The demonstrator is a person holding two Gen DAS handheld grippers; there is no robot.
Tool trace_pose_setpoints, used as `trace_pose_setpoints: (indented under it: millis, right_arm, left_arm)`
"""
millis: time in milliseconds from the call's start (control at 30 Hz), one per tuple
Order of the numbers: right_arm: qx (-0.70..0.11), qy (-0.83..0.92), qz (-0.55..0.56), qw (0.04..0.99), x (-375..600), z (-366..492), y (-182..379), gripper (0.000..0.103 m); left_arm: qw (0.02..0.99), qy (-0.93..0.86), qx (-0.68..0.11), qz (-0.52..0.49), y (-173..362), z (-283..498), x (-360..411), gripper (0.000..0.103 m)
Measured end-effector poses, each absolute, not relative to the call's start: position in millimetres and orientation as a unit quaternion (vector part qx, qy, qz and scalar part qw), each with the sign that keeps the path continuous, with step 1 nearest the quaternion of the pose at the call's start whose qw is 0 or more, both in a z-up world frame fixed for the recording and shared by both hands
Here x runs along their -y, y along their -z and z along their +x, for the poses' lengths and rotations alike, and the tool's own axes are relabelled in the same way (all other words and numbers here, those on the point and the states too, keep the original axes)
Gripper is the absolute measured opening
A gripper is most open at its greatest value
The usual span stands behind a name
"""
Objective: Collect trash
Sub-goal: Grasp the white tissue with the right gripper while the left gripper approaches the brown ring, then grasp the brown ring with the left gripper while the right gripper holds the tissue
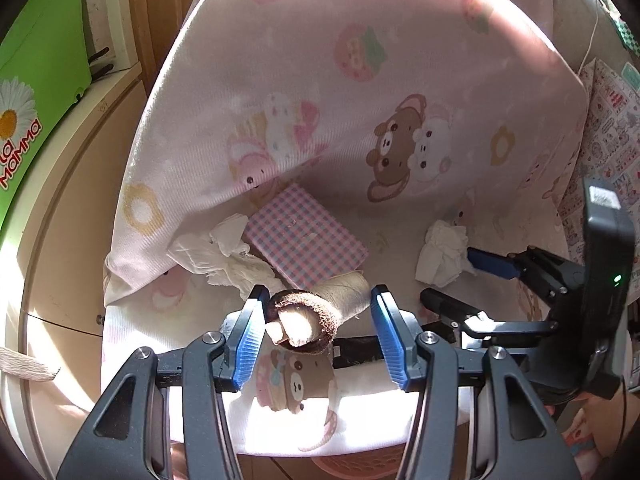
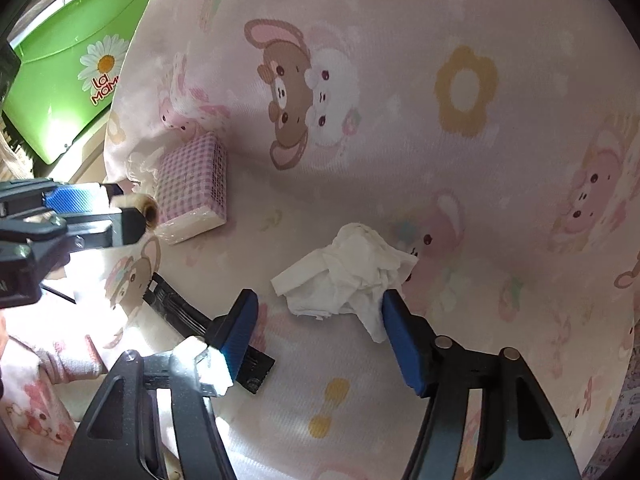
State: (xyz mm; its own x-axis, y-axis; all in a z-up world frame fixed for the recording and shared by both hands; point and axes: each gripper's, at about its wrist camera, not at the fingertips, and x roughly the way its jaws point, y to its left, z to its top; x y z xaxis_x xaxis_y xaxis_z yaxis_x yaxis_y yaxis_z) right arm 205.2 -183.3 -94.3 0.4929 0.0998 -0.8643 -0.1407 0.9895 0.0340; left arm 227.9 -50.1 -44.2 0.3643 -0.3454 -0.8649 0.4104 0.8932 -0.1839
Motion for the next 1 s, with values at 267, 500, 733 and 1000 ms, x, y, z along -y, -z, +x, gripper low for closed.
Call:
trace_pose_setpoints:
  millis: [267,500,733,1000]
  right_arm:
    - [-0.477,-0.057,-0.007,0.877,185,210,93,0.062]
    - [-0.472,-0.045,-0.005,0.880,183,223,97,0.077]
    - [-0.465,-0.035,-0.023,0.884,176,228,100,0.032]
    - [-0.453,-0.032,-0.011,0.891,184,219,88,0.010]
  left_arm:
    - [0.825,0.232,-0.511,0.060,42,222,56,0.051]
    - [0.827,0.235,-0.507,0.061,42,218,56,0.051]
    - [0.814,0.238,-0.526,0.061,47,219,54,0.052]
    - [0.796,0.228,-0.560,0.038,65,224,48,0.054]
